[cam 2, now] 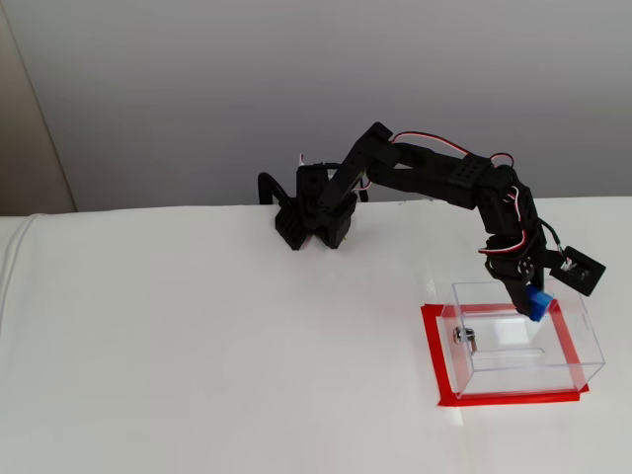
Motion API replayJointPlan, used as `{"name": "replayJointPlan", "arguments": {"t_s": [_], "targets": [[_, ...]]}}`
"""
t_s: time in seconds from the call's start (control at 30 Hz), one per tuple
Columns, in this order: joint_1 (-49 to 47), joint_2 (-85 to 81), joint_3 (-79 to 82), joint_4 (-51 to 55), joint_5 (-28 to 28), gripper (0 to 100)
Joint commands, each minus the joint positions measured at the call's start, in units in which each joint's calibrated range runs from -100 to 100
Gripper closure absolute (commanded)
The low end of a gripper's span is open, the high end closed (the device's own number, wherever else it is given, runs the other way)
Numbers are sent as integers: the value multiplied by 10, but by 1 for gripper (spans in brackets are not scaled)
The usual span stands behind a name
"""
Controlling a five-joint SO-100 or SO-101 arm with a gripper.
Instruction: Pick the blue lego brick and place it into the transparent box
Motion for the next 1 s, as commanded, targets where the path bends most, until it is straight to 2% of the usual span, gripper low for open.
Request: {"name": "replayJointPlan", "arguments": {"t_s": [0.0, 0.8, 0.87, 0.97], "targets": [[-3, -27, -8, -6, -2, 76], [4, -45, -9, -7, -1, 76], [7, -55, -9, -7, -1, 80], [19, -65, -8, -7, -1, 92]]}}
